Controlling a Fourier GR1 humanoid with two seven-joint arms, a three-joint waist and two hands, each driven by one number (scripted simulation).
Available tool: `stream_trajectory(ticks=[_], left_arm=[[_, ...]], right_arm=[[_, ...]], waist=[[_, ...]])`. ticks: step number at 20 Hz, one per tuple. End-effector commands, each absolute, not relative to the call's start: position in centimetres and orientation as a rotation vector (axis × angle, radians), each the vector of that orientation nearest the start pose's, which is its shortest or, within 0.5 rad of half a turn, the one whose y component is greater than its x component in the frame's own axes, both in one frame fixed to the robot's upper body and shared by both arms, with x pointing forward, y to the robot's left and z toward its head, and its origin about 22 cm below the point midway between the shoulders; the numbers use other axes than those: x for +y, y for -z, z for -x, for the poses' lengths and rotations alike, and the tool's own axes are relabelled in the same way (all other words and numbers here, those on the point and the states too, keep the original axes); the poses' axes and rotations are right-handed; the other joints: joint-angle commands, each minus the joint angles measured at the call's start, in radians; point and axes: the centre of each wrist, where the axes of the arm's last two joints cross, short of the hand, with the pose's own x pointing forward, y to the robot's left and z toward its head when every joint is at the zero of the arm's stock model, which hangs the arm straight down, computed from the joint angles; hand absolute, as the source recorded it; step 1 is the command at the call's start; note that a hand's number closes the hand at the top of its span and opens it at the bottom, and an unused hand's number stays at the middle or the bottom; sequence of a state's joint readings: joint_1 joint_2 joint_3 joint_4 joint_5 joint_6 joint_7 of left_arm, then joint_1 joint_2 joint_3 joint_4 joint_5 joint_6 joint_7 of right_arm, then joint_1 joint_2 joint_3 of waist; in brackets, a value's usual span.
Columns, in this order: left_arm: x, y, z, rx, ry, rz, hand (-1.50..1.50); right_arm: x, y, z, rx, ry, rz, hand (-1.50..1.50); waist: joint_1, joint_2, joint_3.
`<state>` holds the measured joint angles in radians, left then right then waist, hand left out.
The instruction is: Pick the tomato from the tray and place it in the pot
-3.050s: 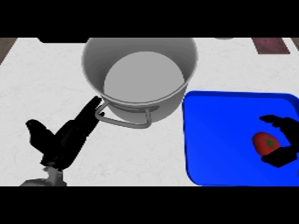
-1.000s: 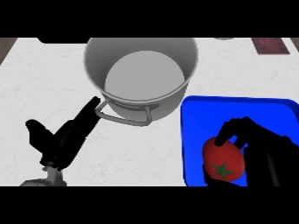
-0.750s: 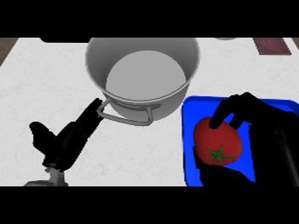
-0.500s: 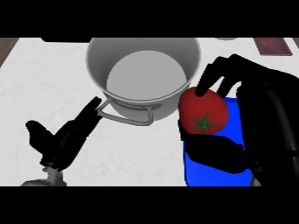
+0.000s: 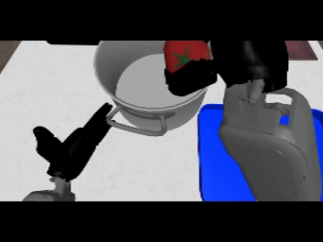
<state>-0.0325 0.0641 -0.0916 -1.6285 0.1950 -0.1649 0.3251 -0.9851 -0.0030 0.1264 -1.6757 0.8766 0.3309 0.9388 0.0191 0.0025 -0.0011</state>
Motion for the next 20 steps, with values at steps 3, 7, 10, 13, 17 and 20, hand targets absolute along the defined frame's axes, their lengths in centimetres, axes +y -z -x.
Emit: stream_trajectory(ticks=[3, 7, 10, 13, 17, 20], left_arm=[[21.2, -1.8, -24.1, -1.332, 0.167, 0.295, 0.00], [20.8, -1.9, -23.1, -1.334, 0.175, 0.314, 0.00], [20.0, -3.9, -25.3, -1.338, 0.187, 0.293, 0.00], [19.9, -2.4, -25.4, -1.307, 0.199, 0.319, 0.00], [19.7, -3.0, -24.3, -1.341, 0.204, 0.305, 0.00], [20.2, -3.2, -25.6, -1.345, 0.213, 0.321, 0.00]], right_arm=[[-5.6, -27.1, -36.6, -1.543, -0.699, 0.869, 1.50], [-3.1, -24.7, -38.2, -1.535, -0.711, 0.863, 1.50], [-2.0, -23.8, -39.9, -1.551, -0.694, 0.871, 1.50], [-1.7, -22.7, -41.5, -1.557, -0.689, 0.854, 1.50], [-2.4, -21.7, -43.4, -1.570, -0.667, 0.790, 1.50], [-2.1, -20.1, -43.7, -1.567, -0.637, 0.773, 1.50]], waist=[[0.011, 0.005, 0.000], [0.020, 0.004, 0.000], [0.027, 0.009, 0.000], [0.036, 0.014, 0.000], [0.051, 0.017, 0.000], [0.065, 0.022, -0.001]])
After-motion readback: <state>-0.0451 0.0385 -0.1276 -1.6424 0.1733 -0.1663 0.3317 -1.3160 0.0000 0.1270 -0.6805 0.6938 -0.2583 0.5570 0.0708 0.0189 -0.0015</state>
